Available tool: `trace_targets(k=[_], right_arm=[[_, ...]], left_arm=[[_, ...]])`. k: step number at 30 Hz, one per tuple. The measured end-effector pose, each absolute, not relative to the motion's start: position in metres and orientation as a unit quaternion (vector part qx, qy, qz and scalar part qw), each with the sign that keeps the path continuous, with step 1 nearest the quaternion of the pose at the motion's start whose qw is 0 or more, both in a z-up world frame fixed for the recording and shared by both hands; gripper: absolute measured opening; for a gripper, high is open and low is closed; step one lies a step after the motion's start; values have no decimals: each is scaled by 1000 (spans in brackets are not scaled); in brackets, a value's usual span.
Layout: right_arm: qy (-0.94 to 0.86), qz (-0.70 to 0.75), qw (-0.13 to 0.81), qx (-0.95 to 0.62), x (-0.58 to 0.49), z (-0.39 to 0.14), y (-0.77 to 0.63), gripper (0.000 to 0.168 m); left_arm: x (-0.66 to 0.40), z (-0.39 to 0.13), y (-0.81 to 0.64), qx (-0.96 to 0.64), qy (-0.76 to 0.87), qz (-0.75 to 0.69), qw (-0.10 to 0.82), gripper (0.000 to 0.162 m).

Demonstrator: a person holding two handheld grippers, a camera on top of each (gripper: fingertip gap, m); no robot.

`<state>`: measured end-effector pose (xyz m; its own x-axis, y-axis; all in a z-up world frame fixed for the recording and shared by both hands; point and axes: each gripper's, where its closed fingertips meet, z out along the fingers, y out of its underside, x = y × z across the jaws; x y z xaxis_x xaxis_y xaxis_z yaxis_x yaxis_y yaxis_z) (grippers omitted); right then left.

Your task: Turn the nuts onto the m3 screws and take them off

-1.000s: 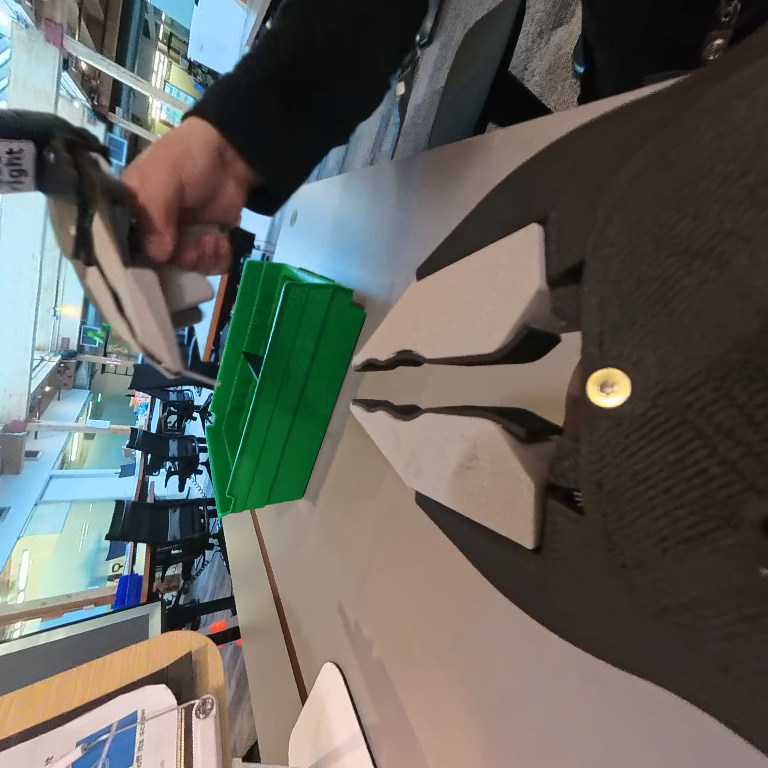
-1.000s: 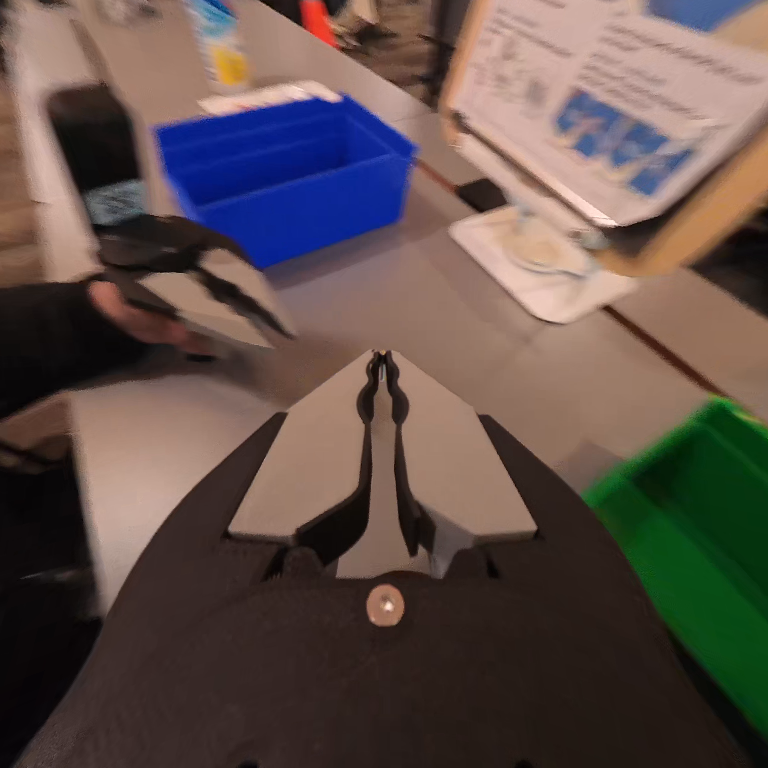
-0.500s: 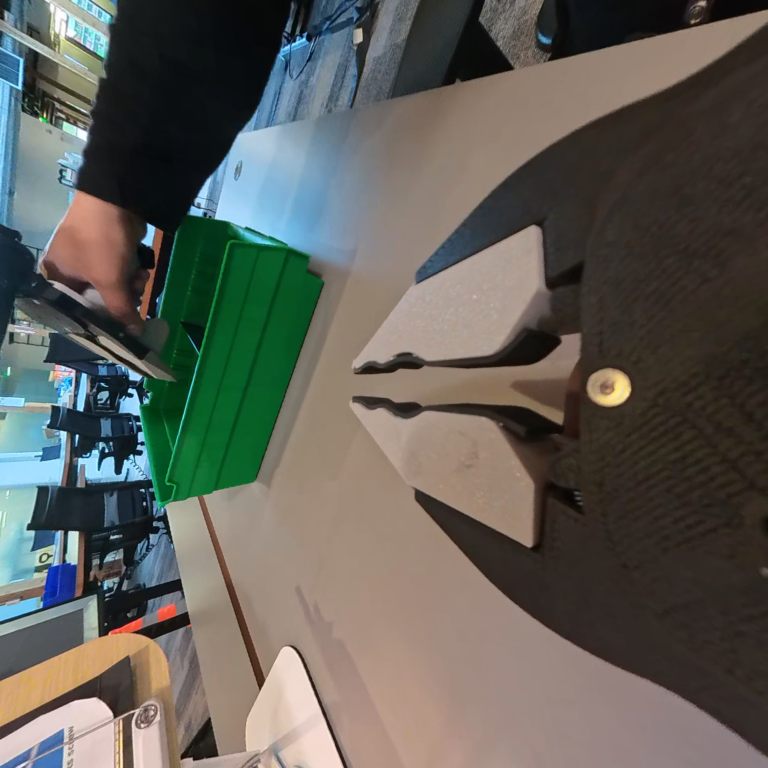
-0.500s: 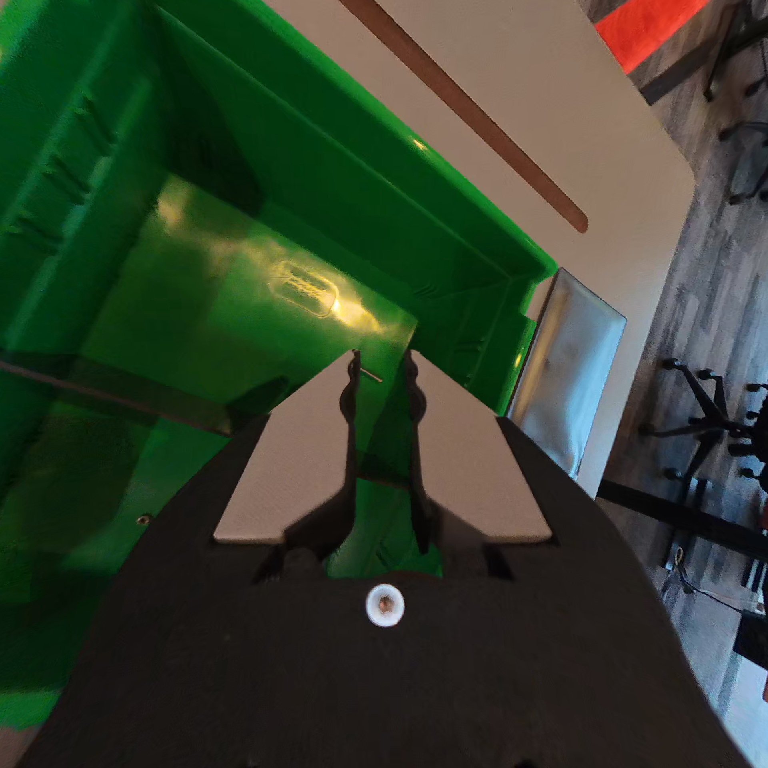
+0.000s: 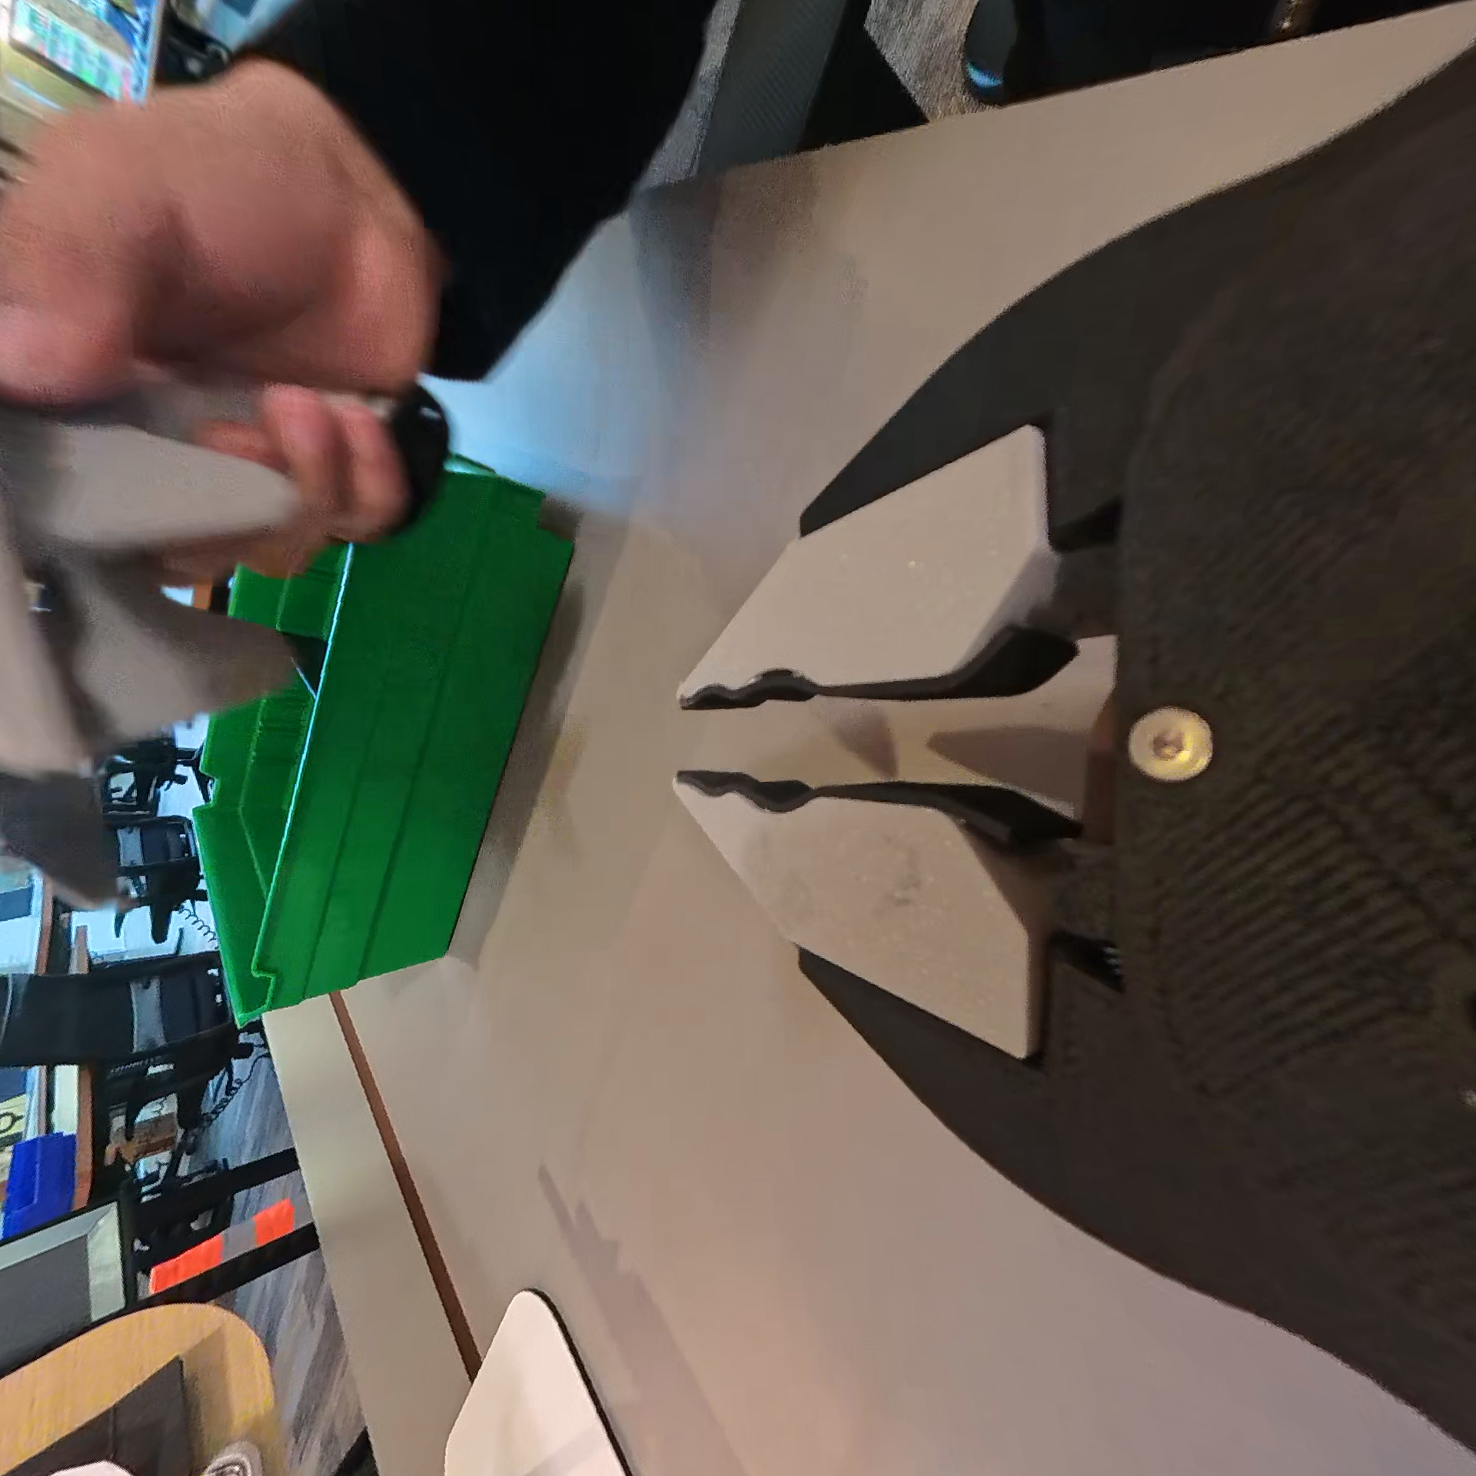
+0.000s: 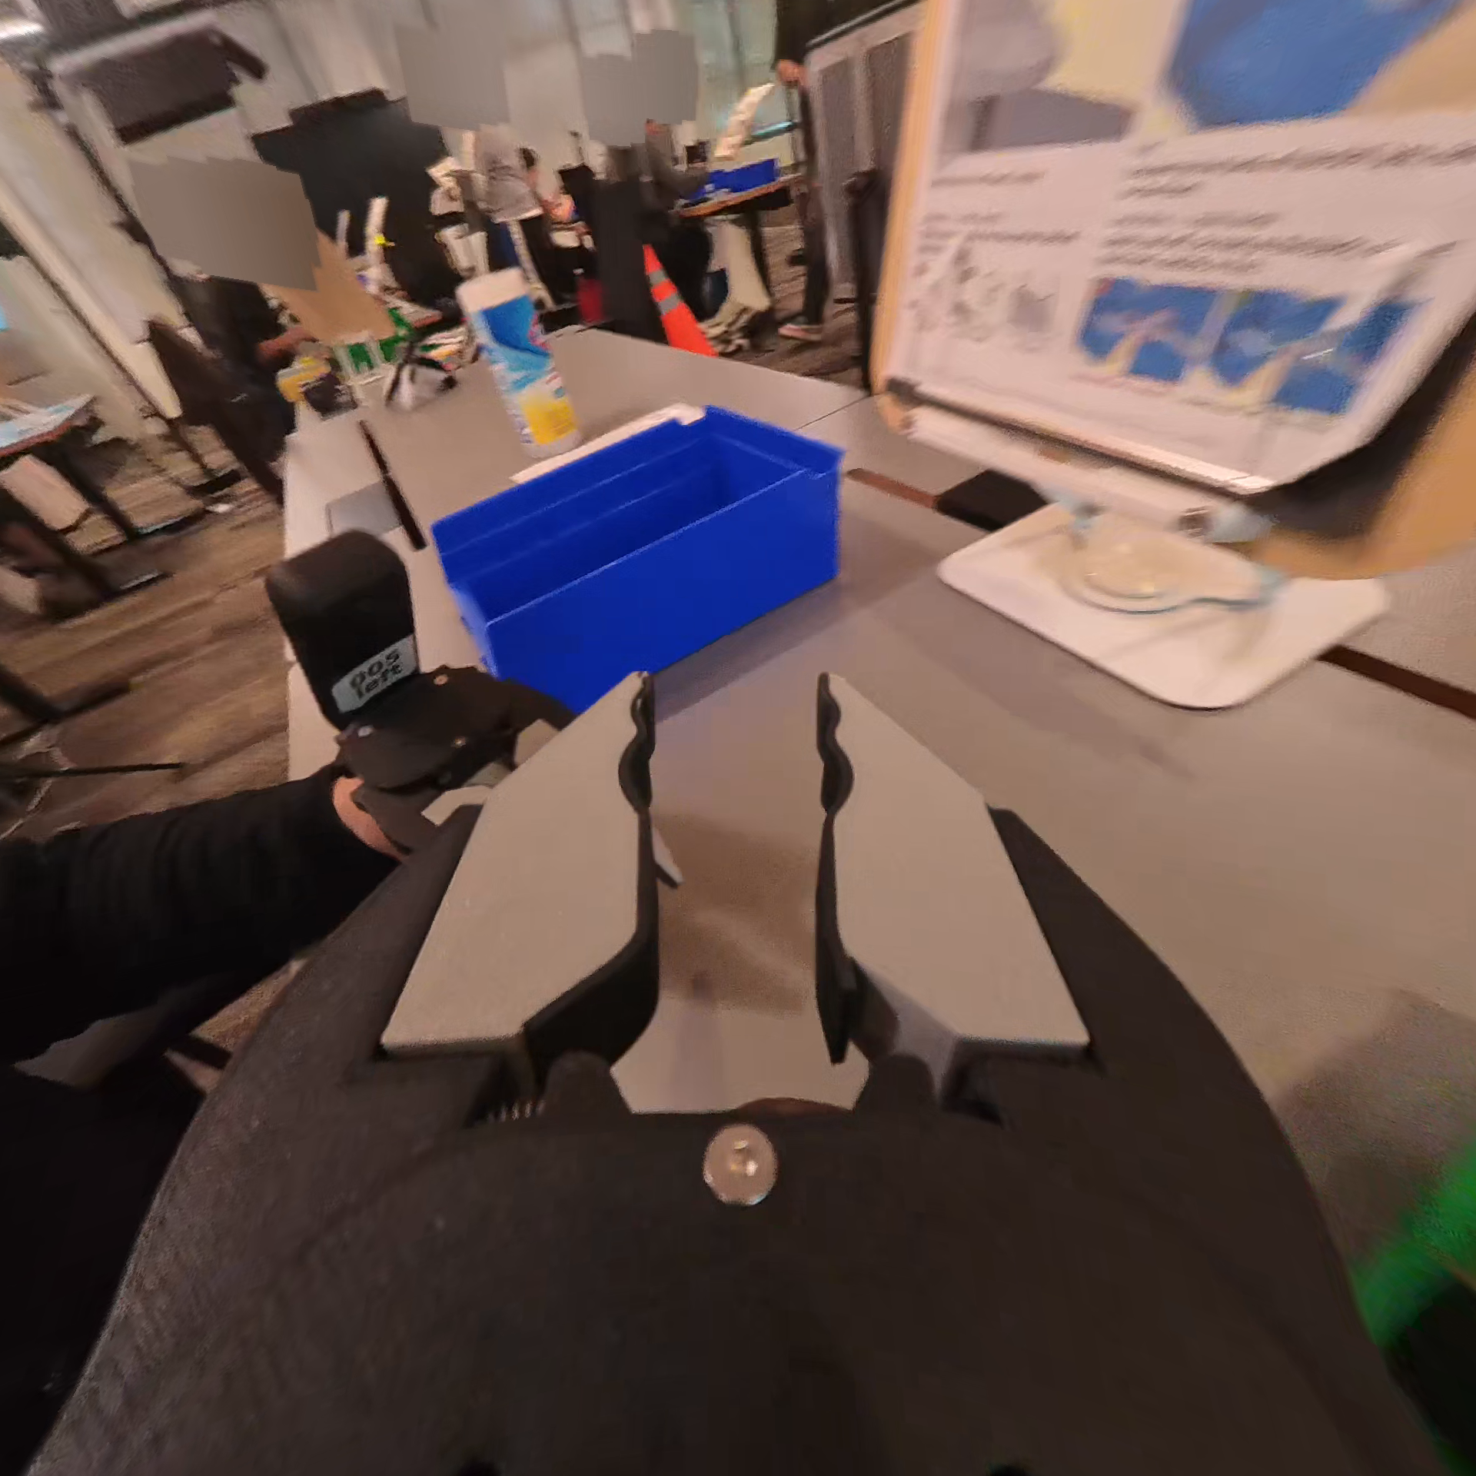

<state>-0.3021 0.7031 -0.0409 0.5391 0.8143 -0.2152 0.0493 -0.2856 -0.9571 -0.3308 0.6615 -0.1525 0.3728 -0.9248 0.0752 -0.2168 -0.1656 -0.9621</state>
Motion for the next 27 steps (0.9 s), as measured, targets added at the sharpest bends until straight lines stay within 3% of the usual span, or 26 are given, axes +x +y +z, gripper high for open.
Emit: trace_targets(k=[6, 13, 15, 21, 27], right_arm=[[-355, 311, 518, -713, -357, -118, 706, 35], [-360, 337, 483, -724, -355, -147, 703, 36], [-350, 357, 477, -723, -356, -146, 703, 37], [-362, 341, 465, -732, -359, -159, 704, 37], [-382, 332, 447, -738, -365, -173, 702, 37]], left_arm=[[-345, -130, 638, -652, 422, -408, 480, 19], [-476, -11, 631, -612, 418, -423, 521, 18], [-520, -4, 659, -641, 420, -376, 521, 16], [-592, -90, 764, -770, 436, -263, 385, 17], [-604, -181, 818, -798, 534, -143, 238, 17]])
